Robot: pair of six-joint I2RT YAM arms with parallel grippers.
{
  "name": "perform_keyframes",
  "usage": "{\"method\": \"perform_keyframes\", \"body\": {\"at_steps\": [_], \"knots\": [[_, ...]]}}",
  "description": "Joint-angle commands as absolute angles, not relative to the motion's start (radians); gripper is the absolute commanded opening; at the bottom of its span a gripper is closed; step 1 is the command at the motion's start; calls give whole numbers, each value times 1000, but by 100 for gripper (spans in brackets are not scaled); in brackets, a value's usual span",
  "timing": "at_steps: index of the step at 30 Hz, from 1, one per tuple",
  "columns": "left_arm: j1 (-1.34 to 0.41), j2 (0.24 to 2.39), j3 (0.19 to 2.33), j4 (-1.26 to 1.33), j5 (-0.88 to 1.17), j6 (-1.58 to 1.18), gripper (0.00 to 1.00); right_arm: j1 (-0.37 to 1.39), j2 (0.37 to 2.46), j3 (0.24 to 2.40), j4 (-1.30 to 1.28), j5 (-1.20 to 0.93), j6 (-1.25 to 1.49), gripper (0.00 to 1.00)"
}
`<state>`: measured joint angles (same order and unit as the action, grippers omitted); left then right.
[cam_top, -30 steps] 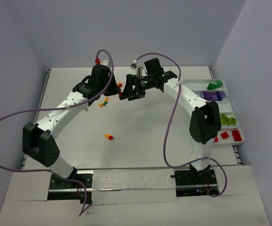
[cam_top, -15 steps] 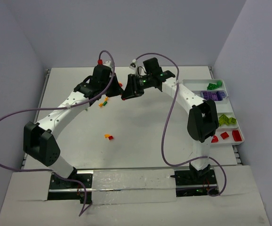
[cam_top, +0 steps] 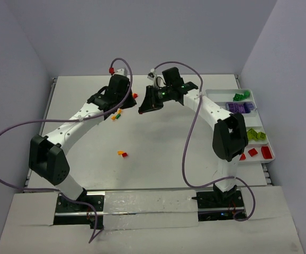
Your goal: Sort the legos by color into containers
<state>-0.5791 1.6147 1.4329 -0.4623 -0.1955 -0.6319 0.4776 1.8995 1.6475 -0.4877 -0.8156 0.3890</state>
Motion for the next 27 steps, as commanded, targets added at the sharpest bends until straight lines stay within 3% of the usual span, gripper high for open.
{"method": "perform_keyframes", "body": {"at_steps": [1,7,13,20,27], "knots": [[-561,1626,1414,-435,-498,-596,0,417,1703,1543,-508,-814,312,0],[-539,1632,1415,-438,-429,-569,0,250,1547,1451,-728,-653,25,0],[-507,1561,1361,-378,53,-370,0,-25,1364,1241,-956,-280,-278,0],[-449,1547,1388,-426,496,-246,0,-311,1289,1075,-1018,15,-510,0],[-446,1546,1399,-469,532,-200,0,-528,1403,1037,-931,92,-615,0]]}}
